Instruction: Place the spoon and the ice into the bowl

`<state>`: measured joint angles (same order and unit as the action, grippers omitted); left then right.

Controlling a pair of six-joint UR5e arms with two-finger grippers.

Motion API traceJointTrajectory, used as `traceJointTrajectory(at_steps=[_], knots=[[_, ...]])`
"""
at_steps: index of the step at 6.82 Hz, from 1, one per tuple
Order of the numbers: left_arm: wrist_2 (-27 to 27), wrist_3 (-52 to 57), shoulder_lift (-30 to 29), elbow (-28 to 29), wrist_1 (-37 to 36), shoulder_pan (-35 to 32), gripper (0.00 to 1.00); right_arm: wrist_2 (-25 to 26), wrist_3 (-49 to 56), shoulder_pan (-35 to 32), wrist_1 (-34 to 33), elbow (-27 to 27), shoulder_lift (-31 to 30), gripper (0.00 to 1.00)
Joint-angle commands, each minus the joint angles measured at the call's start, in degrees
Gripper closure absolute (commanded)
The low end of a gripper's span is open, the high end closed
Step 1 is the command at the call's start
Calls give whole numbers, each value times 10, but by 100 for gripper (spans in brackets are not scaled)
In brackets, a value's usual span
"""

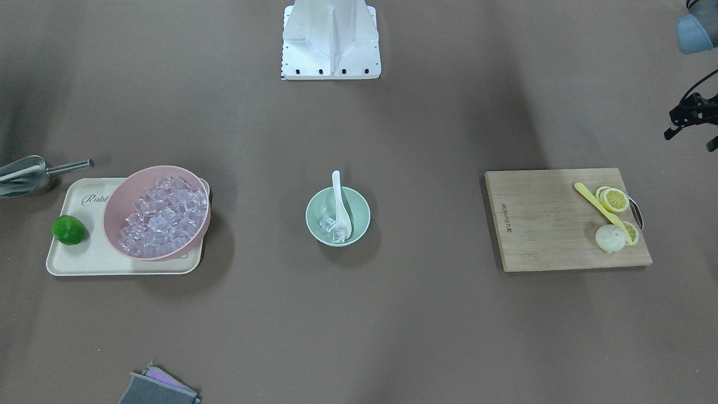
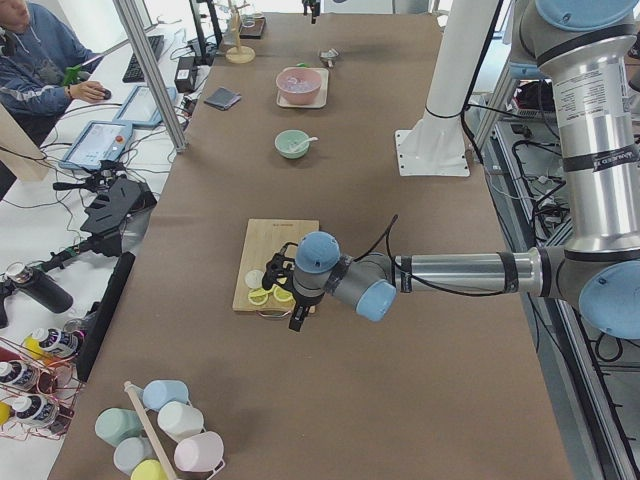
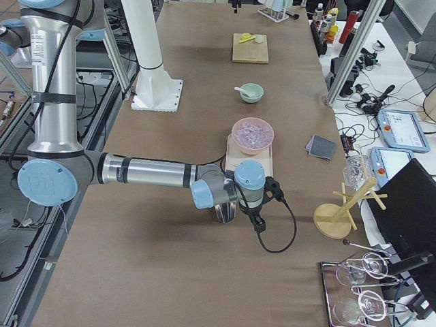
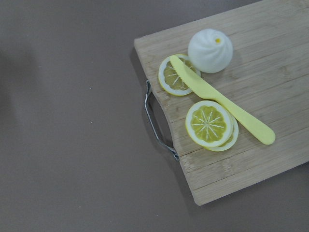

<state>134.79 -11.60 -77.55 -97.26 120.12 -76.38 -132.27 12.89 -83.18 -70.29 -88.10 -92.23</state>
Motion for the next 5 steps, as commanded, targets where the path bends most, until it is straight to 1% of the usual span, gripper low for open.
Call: traceJointTrajectory(at_steps=[1,2,4,5], knots=[[2,0,-8,8,-54,-1,2,6,-7,-1,-47,-4,11,1],[3,0,-2,7,-53,-3,2,5,-7,-1,-48,-3,12,0],[4,1,-5,7,-53,-3,2,-16,-2,-1,-42,-1,5,0],[10,2,-2,-2,-52,-4,2,-16,7,-1,-41,0,7,0]])
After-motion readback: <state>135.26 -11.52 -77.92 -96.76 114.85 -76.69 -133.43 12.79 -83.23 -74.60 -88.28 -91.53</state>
